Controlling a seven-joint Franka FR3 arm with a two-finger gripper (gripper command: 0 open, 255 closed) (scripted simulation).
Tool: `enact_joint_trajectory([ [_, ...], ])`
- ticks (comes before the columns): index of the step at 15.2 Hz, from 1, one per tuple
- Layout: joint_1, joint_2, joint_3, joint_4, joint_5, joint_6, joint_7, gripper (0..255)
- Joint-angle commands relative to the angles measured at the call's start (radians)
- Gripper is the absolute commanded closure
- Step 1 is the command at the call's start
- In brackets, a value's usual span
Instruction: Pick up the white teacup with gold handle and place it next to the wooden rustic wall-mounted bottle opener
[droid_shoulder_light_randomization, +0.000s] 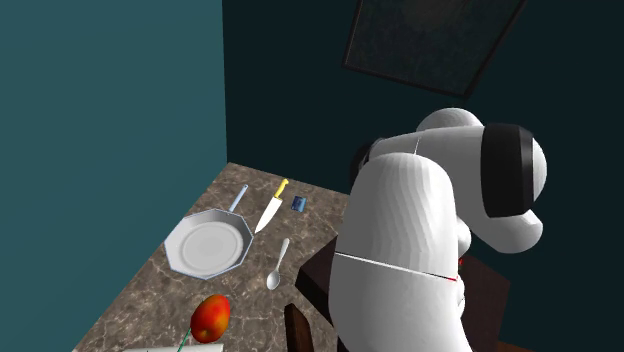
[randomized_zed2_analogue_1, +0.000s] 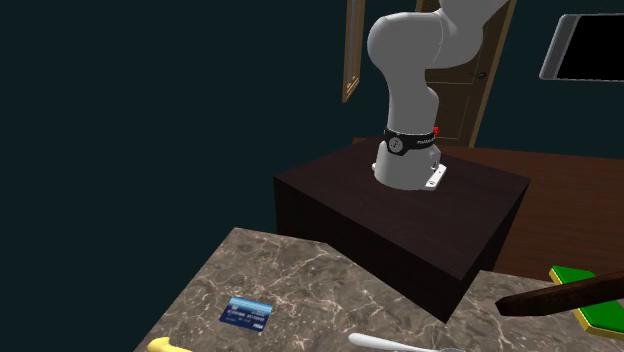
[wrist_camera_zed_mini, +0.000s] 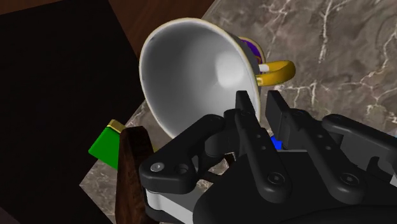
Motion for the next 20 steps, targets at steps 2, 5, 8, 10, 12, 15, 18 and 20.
enact_joint_trajectory([
  [2, 0.014, 0.036, -0.022, 0.004, -0.016, 0.017, 0.006, 255],
  [5, 0.016, 0.041, -0.024, 0.006, -0.02, 0.019, 0.008, 255],
  [8, 0.015, 0.041, -0.023, 0.006, -0.02, 0.019, 0.008, 255],
  [10, 0.015, 0.042, -0.023, 0.006, -0.021, 0.019, 0.008, 255],
  [12, 0.024, 0.05, -0.024, 0.027, -0.019, 0.01, 0.004, 0],
  [15, 0.025, 0.05, -0.024, 0.026, -0.018, 0.009, 0.005, 0],
  [18, 0.004, 0.006, 0.005, 0.011, 0.007, -0.02, -0.005, 0],
  [20, -0.004, -0.024, 0.028, 0.02, 0.031, -0.057, -0.017, 0],
])
